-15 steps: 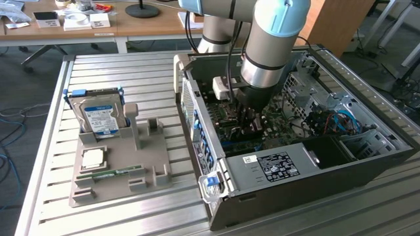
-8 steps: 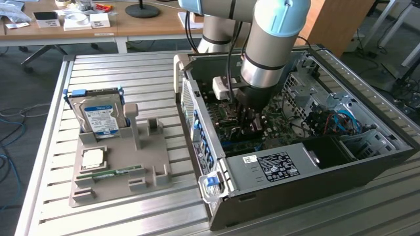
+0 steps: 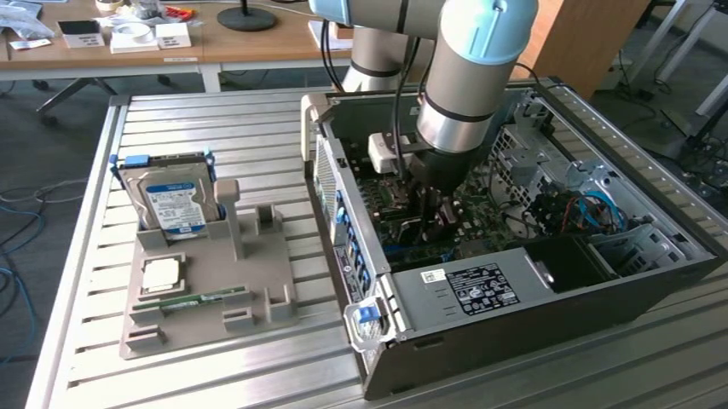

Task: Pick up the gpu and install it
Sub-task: 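Insert the gpu into the slot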

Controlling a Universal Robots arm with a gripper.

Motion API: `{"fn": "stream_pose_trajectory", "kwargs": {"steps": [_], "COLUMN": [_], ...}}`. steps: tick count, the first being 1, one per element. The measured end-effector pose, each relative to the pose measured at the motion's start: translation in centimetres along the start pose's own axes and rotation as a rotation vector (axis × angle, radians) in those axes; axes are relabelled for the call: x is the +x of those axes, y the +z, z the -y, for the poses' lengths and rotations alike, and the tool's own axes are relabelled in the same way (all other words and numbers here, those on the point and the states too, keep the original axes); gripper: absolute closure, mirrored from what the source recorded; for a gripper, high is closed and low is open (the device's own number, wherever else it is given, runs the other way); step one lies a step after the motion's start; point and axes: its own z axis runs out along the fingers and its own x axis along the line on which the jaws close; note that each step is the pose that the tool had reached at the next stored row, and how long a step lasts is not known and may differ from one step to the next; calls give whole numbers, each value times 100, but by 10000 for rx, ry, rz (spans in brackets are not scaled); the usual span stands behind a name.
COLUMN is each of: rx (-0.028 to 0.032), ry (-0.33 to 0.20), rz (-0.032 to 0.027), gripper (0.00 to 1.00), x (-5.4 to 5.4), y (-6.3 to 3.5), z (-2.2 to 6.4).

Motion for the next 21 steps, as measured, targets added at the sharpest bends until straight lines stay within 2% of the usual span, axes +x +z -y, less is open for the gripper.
{"fn": "stream_pose_trajectory", "kwargs": {"steps": [1,2,3,11,21], "rx": [0,0,0,-1,0], "ry": [0,0,0,0,0], "rz": [0,0,0,-2,0], "gripper": [43,43,37,37,37], "x": [0,0,0,0,-6], "y": [0,0,0,-13,-174], "z": [0,0,0,0,2]}}
